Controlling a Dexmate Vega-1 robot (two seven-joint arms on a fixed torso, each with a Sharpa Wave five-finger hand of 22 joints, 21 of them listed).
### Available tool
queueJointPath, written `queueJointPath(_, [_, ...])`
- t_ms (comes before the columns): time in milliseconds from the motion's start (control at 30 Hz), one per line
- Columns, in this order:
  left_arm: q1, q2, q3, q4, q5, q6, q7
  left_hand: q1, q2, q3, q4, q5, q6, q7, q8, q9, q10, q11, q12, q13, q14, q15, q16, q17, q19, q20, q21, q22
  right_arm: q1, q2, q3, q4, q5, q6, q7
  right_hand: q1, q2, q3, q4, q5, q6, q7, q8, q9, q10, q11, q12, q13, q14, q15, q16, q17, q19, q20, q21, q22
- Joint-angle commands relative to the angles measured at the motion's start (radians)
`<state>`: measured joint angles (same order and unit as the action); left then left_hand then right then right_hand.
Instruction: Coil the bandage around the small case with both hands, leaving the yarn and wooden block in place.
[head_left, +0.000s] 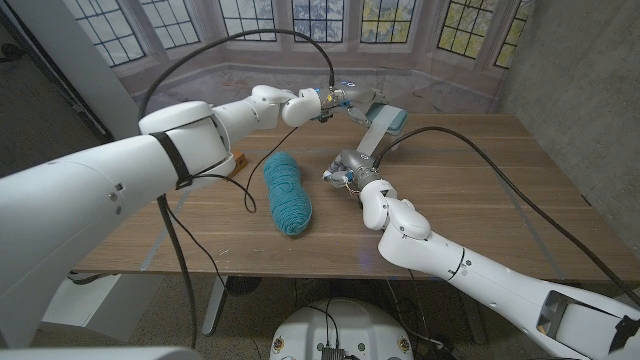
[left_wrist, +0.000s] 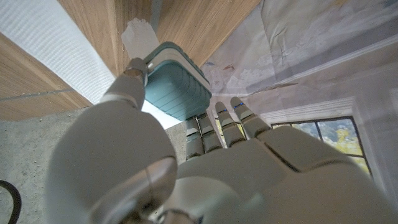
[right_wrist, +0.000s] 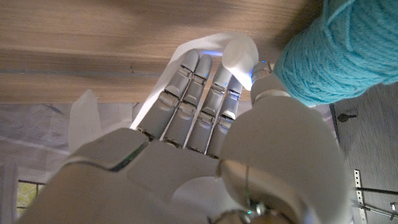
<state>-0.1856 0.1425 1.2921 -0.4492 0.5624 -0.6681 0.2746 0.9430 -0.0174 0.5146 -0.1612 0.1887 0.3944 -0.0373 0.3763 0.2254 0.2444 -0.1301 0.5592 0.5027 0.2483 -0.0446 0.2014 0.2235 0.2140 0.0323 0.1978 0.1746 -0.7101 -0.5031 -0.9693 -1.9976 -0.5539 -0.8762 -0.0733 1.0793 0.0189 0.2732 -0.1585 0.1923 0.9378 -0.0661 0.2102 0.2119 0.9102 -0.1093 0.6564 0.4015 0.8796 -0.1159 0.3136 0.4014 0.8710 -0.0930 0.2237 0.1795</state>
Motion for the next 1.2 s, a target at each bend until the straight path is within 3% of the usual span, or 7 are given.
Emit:
queueJointPath(33, [-0.018, -0.010, 0.020, 0.030, -0.012, -0.004, 0.009, 0.004, 0.011, 0.015, 0.006, 0.004, 0.006, 0.001, 0.195, 0.002, 0.003, 0.002, 0.004, 0.005, 0.003, 0.006, -0.002, 0.001, -0.001, -0.003, 0.001, 0.003, 0.034, 0.017, -0.016, 0.077, 0.050, 0.005, -0.035, 0.010, 0.001, 0.004, -0.001, 0.004, 0.000, -0.007, -0.004, 0.002, 0.002, -0.007, 0.000, 0.005, 0.011, -0.106, -0.006, 0.003, 0.001, -0.004, 0.001, 0.002])
queueJointPath(500, [-0.024, 0.009, 0.026, 0.004, -0.017, -0.016, 0.005, 0.001, 0.011, 0.015, 0.007, 0.004, 0.005, 0.001, 0.195, 0.002, 0.004, 0.002, 0.004, 0.005, 0.004, 0.007, -0.002, 0.001, -0.001, -0.004, 0.001, 0.003, 0.058, 0.027, -0.019, 0.156, 0.087, 0.044, -0.095, 0.011, 0.001, 0.005, 0.000, 0.004, 0.002, -0.009, -0.003, 0.002, 0.004, -0.010, -0.001, 0.003, 0.014, -0.107, -0.009, 0.005, 0.000, -0.006, 0.001, 0.002])
queueJointPath(933, [0.035, 0.123, -0.062, -0.231, 0.002, 0.043, -0.079, -0.001, 0.011, 0.017, 0.008, 0.004, 0.004, 0.001, 0.195, 0.002, 0.003, 0.006, 0.004, 0.005, 0.003, 0.007, -0.003, 0.001, -0.003, -0.003, 0.000, 0.003, 0.068, 0.006, -0.019, 0.189, 0.087, 0.077, -0.125, 0.018, 0.001, 0.006, -0.001, 0.005, 0.004, -0.011, -0.002, 0.002, 0.004, -0.015, -0.001, 0.004, 0.019, -0.109, -0.010, 0.008, 0.000, -0.009, 0.000, 0.002])
queueJointPath(1200, [0.071, 0.162, -0.117, -0.313, 0.019, 0.061, -0.117, -0.002, 0.011, 0.017, 0.007, 0.004, 0.006, 0.001, 0.196, 0.002, 0.003, 0.004, 0.005, 0.005, 0.003, 0.007, -0.003, 0.001, -0.003, -0.003, 0.001, 0.003, 0.074, 0.003, -0.020, 0.220, 0.083, 0.097, -0.139, 0.020, 0.001, 0.007, -0.001, 0.005, 0.004, -0.013, -0.002, 0.002, 0.004, -0.014, 0.000, 0.005, 0.020, -0.110, -0.012, 0.009, 0.001, -0.010, 0.000, 0.002])
